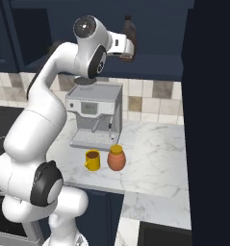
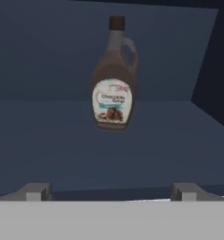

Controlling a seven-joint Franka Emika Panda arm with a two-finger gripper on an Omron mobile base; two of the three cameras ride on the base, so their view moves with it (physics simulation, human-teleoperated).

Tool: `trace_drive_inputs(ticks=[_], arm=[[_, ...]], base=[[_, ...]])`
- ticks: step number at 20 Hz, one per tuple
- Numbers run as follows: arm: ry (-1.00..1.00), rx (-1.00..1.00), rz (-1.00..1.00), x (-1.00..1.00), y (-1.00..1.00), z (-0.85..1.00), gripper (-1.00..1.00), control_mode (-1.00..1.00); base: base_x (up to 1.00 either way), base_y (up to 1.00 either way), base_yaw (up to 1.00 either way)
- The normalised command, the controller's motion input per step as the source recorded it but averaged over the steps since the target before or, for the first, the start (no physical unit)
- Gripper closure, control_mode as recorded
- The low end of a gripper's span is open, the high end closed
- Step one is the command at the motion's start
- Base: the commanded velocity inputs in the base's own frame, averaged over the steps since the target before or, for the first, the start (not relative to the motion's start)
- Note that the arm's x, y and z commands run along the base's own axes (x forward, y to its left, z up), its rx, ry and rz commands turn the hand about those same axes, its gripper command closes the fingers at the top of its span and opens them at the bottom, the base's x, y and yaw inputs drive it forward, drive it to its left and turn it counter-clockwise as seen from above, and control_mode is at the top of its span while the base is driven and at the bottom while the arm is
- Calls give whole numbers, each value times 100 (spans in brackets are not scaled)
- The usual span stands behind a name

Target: Pick the syrup bottle and honey bottle from the cabinet and place them next to the mug.

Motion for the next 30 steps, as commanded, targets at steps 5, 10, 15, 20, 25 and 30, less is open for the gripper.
trace_drive_inputs(ticks=[5, 10, 15, 20, 25, 30], arm=[[1, 1, 1, 3, -22, 0, -100, -100], [1, 3, 7, 14, -16, 0, -100, -100], [0, 4, 11, 21, -10, 0, -100, -100], [0, 3, 12, 12, -9, 0, -100, -100], [0, 1, 14, 14, -3, 0, -100, -100], [3, 0, 12, 21, -2, -2, -100, -100]], base=[[0, 0, 0], [0, 0, 0], [0, 0, 0], [0, 0, 0], [0, 0, 0], [0, 0, 0]])
